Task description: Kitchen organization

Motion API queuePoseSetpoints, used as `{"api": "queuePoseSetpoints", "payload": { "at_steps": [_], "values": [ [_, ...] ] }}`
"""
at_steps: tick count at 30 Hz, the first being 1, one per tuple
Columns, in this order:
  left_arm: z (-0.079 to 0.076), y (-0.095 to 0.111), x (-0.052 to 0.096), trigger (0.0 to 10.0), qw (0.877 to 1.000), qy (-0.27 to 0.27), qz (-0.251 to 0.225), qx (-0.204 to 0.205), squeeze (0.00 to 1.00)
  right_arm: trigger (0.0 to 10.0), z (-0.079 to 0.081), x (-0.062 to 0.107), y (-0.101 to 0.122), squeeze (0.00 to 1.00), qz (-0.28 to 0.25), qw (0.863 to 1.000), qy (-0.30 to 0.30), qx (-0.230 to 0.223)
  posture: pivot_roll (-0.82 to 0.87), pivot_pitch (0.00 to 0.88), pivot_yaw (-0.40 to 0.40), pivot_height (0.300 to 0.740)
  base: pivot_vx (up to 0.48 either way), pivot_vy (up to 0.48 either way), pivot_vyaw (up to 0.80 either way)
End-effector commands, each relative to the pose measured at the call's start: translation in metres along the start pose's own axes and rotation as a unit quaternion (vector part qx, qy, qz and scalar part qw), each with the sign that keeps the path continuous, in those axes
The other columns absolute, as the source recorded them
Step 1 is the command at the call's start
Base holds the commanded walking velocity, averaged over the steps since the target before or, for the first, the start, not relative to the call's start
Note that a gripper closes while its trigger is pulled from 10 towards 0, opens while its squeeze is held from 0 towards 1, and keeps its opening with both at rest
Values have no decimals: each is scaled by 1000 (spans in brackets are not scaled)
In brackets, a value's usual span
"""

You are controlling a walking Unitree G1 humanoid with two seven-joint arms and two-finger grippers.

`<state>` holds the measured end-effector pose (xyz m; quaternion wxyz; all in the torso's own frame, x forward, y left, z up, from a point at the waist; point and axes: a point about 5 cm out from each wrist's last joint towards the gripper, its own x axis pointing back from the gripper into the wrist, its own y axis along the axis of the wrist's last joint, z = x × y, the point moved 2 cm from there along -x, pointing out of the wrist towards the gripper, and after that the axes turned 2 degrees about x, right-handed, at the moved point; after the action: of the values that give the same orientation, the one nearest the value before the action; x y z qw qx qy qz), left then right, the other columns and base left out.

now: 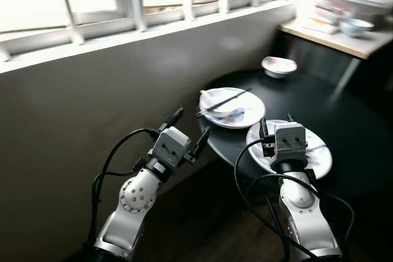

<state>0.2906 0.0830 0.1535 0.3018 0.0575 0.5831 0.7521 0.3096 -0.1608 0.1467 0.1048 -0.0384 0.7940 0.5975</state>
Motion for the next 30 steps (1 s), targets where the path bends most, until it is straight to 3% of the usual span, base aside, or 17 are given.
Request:
{"api": "queuePoseSetpoints", "payload": {
  "at_steps": [1,9,15,22,30],
  "values": [
    [1,0,0,10000,1000,-1,0,-4,0,10000,0,-2,5,0,-12,1000,-2,-2,-26,0,-11,740,0,0,-800],
    [0,1,0,10000,1000,-4,-5,-8,0,10000,0,-4,7,0,-15,1000,-3,-6,-26,0,-14,740,0,0,-800],
    [0,0,0,10000,1000,-3,0,-10,0,10000,3,-4,7,0,-19,1000,6,-8,-28,0,-14,740,0,-480,-800],
    [2,-2,-1,10000,1000,4,2,-9,0,10000,7,-3,-10,0,38,997,13,-59,-25,0,-12,740,0,-69,0],
    [2,-2,-1,10000,1000,5,2,-9,0,10000,7,-3,-12,0,43,997,11,-66,-25,0,-12,740,0,0,0]
  ]
}}
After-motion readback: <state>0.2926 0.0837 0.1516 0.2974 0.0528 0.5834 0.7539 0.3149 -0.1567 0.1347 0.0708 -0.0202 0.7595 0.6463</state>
